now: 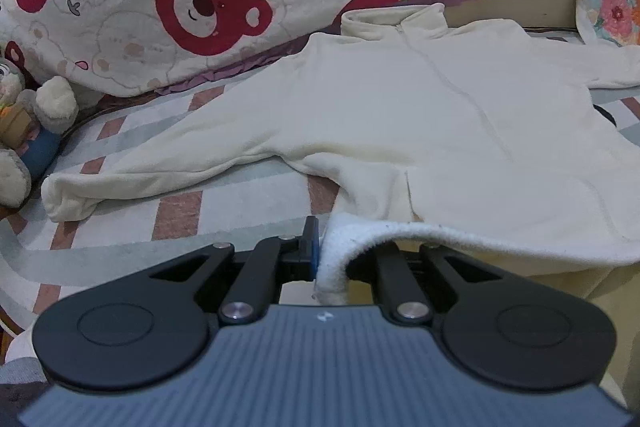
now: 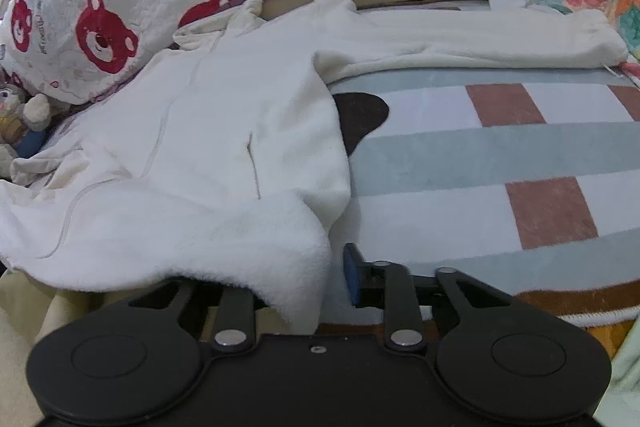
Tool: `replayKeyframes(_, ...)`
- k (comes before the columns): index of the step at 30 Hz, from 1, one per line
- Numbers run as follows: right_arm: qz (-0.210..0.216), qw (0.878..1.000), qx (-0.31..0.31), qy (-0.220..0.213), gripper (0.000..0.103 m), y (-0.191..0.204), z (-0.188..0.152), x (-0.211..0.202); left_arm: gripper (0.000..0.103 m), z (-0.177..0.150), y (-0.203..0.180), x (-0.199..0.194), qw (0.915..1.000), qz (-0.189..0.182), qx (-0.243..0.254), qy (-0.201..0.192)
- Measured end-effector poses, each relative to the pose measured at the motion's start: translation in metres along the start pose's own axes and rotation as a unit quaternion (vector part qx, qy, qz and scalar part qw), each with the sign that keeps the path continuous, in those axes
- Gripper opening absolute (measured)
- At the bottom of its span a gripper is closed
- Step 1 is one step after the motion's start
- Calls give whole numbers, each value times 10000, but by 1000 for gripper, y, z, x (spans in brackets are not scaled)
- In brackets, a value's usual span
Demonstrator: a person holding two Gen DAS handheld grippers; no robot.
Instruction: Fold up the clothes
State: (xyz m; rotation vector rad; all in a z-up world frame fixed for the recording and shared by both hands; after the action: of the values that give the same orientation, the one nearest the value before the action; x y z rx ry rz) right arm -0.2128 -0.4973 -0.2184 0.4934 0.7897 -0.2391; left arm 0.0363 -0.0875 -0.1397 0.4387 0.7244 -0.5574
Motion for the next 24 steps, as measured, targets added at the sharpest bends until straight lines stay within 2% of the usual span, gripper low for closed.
replayKeyframes(5, 31, 9989, -144, -446, 7, 9, 23, -15, 6, 9, -2, -13, 9995, -1, 45, -309)
replayKeyframes(8, 59, 9966, -187, -805, 6, 19, 50, -34, 6, 23, 3, -34, 9986, -112, -177, -494)
replayKeyframes(13, 294, 9847, -430, -1661, 6, 55, 124, -105, 6, 55, 40, -109, 9921, -122, -653, -1060)
replayKeyframes(15, 400, 9784, -487, -1969, 6, 66, 145, -141, 6, 56, 55, -140, 9880, -203, -915, -1230)
replayKeyframes(16, 381, 9774, -532, -2011, 6, 68, 145, -153, 6, 51, 59, -152, 9862, -271, -1048, -1249)
replayKeyframes(18, 335, 9756, -617, -2078, 6, 71, 143, -176, 6, 29, 56, -160, 9852, -467, -1259, -1065)
replayKeyframes(19, 230, 9789, -613, -1937, 6, 65, 131, -174, 6, 15, 49, -157, 9871, -529, -1224, -882)
replayKeyframes(22, -43, 9900, -477, -1329, 6, 43, 86, -153, 6, -27, 22, -138, 9969, -351, -654, -262)
replayKeyframes(24, -92, 9943, -347, -1006, 6, 30, 60, -134, 6, -47, 11, -124, 9980, -393, -492, 99)
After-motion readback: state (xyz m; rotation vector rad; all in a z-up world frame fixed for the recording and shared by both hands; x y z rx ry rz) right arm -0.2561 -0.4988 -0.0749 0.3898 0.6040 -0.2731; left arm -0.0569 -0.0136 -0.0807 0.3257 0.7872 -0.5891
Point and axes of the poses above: each gripper's, at about its wrist camera, not at the fingertips, and x roughly the way its jaws point, y to its left, z to its top, the point moved 10 cm from there along x, roughly the way its jaws point, and after that the axes turned 3 degrees about x, right-handed, at the moved point
